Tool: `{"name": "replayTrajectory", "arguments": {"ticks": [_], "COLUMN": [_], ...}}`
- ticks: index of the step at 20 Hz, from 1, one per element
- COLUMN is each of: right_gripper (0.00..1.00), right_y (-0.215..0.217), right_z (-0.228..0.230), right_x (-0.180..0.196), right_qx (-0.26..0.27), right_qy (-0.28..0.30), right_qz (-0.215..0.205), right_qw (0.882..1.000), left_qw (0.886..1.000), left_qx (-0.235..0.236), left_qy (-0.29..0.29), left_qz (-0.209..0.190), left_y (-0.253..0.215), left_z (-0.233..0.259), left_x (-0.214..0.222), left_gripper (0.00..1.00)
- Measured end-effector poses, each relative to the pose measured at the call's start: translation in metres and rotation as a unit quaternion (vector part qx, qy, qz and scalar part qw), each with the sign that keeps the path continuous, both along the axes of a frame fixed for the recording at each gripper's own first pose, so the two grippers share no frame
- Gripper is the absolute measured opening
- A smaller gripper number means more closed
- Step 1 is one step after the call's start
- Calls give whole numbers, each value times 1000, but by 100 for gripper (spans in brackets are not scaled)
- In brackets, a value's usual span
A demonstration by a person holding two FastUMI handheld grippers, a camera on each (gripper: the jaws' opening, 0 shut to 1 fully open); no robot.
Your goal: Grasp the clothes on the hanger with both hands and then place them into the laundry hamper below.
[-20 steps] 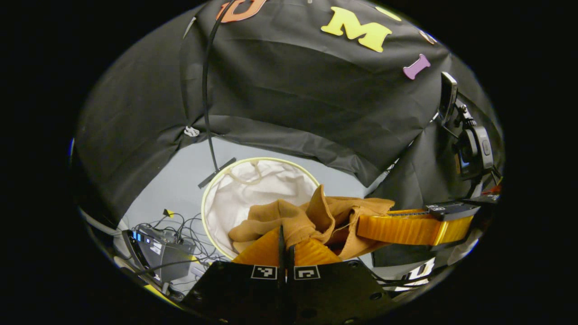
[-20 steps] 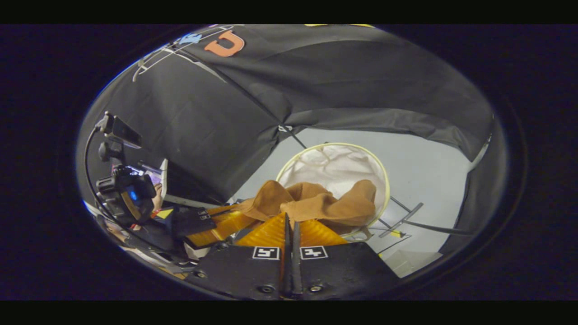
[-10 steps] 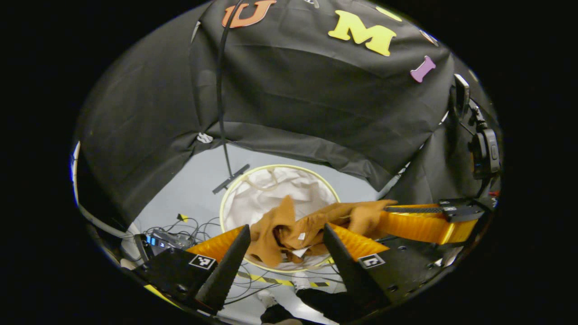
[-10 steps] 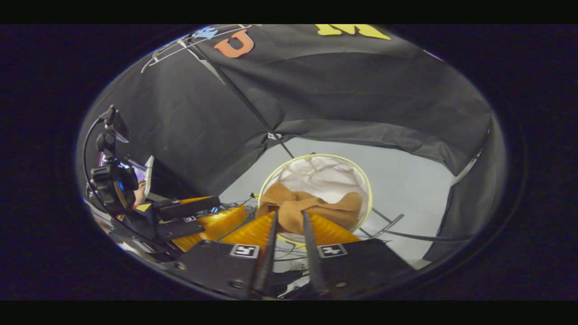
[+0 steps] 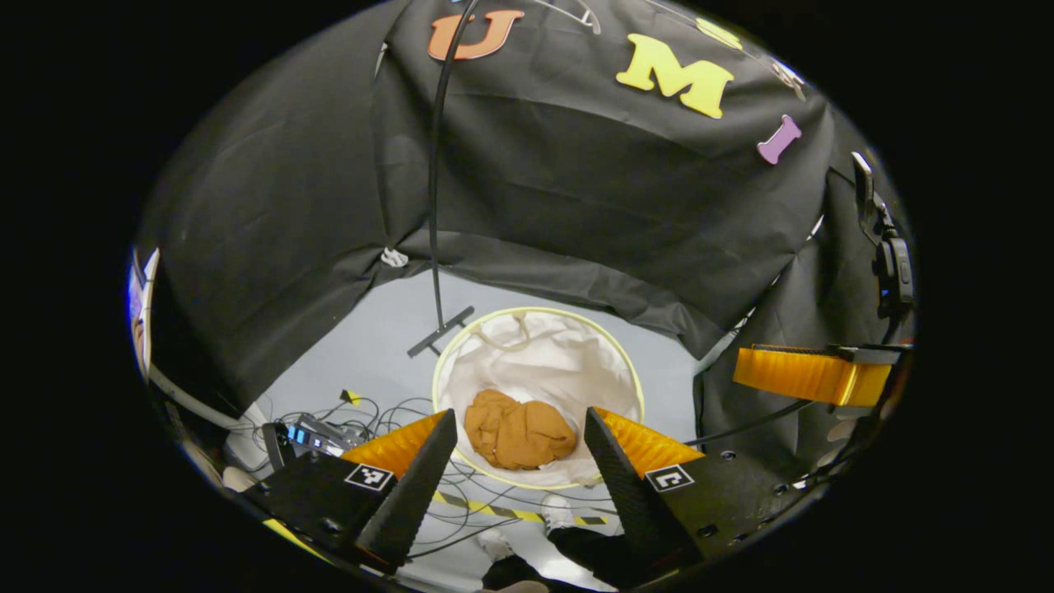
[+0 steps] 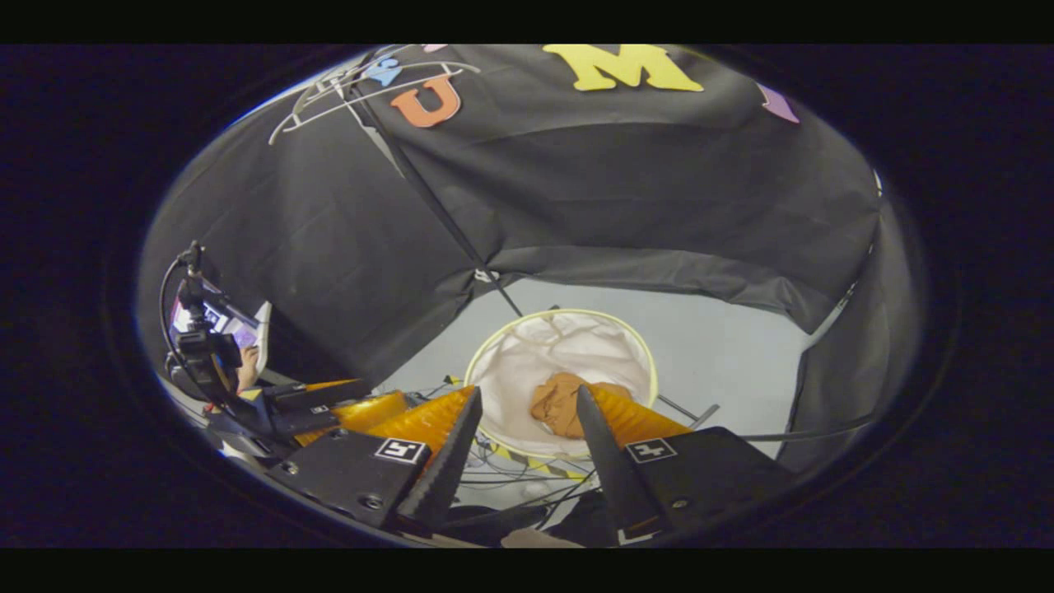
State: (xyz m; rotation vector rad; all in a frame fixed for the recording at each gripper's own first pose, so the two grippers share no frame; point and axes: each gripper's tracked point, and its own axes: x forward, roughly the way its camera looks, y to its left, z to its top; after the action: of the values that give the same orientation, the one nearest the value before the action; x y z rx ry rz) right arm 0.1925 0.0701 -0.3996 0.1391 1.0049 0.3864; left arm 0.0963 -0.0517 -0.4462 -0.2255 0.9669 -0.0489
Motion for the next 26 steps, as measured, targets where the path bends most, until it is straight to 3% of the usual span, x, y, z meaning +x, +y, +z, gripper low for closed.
{"name": "replayTrajectory", "arguments": {"ticks": [1, 2, 8, 11, 15, 16, 17, 18, 20, 26], "right_gripper": [75, 75, 75, 77, 88, 95, 93, 95, 99, 98], "right_y": [3, 8, 30, 43, 48, 48, 50, 49, 37, 20], "right_z": [13, 25, 121, 179, 262, 280, 297, 310, 332, 385], "right_x": [-1, -1, -7, -17, -46, -61, -72, -78, -89, -104], "right_qx": [11, 14, 22, 10, 11, 20, 30, 32, 35, 17], "right_qy": [-13, -24, -142, -226, -314, -328, -339, -351, -375, -428], "right_qz": [-7, -10, -3, 7, 10, 7, 0, -6, -19, -52], "right_qw": [1000, 1000, 990, 974, 949, 944, 940, 936, 926, 902], "left_qw": [1000, 1000, 990, 978, 959, 954, 949, 942, 931, 907], "left_qx": [3, 3, 36, 64, 87, 96, 106, 111, 116, 111], "left_qy": [-11, -22, -133, -199, -271, -283, -298, -316, -345, -402], "left_qz": [-2, -5, -14, -15, -7, -4, 2, 7, 18, 55], "left_y": [3, 5, 30, 51, 74, 83, 89, 93, 103, 118], "left_z": [10, 19, 122, 176, 255, 271, 289, 305, 338, 408], "left_x": [1, 1, 9, 10, -6, -9, -14, -17, -30, -63], "left_gripper": [100, 95, 95, 95, 95, 95, 88, 100, 100, 100]}}
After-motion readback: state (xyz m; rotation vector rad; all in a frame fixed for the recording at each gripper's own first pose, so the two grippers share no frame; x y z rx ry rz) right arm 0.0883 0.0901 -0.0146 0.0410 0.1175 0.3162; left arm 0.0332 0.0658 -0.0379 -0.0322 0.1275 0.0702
